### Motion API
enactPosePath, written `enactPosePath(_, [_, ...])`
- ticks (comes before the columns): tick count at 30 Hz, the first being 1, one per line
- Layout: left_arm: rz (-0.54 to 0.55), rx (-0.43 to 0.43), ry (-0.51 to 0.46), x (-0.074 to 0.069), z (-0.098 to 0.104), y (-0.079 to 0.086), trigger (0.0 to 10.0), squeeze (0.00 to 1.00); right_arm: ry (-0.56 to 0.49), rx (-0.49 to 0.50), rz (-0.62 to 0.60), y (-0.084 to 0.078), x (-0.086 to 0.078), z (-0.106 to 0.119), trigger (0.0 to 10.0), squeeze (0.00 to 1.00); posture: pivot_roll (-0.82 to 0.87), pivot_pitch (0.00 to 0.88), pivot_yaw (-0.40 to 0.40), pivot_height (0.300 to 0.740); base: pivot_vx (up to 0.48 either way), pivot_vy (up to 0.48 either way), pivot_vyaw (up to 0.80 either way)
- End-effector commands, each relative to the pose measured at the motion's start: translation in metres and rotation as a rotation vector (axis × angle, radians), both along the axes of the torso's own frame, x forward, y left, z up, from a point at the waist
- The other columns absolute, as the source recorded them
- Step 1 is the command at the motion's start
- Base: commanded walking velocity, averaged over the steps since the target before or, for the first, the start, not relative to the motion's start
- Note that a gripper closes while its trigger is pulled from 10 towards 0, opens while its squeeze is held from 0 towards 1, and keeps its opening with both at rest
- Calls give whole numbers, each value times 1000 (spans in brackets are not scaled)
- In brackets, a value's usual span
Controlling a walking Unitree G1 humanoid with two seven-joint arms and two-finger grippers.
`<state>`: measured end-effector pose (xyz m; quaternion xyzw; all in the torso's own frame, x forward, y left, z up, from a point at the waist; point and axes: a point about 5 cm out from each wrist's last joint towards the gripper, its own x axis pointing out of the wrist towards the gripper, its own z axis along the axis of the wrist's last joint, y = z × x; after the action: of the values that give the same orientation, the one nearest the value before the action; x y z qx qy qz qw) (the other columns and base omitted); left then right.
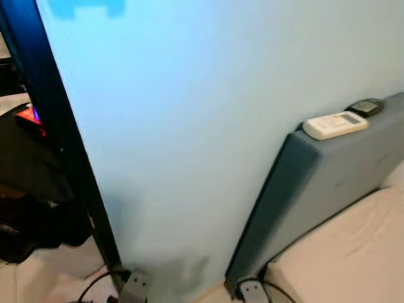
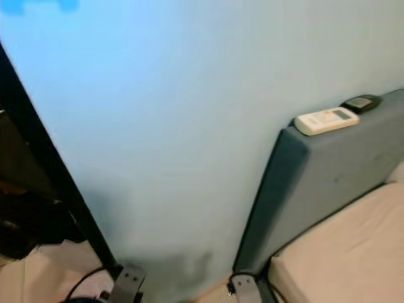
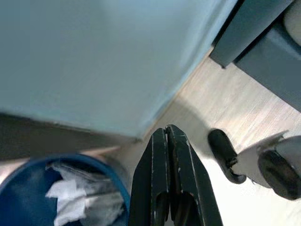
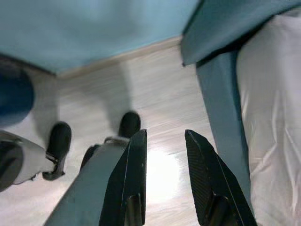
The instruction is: Clean up the room
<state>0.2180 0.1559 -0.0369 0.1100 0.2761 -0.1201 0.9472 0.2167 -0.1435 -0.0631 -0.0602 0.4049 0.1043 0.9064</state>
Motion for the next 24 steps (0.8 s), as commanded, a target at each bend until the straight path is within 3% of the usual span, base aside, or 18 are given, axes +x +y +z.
enactPosePath(1, [-6, 5, 22, -4, -3, 0, 10000, 0, 42, 9, -8, 2, -11, -7, 10000, 0, 41, 149, -59, 740, 0, 0, -800])
enactPosePath(24, [4, -4, -5, 3, 2, -2, 10000, 0, 41, 9, -16, 2, -11, -7, 10000, 0, 40, 148, -55, 740, 0, 0, -800])
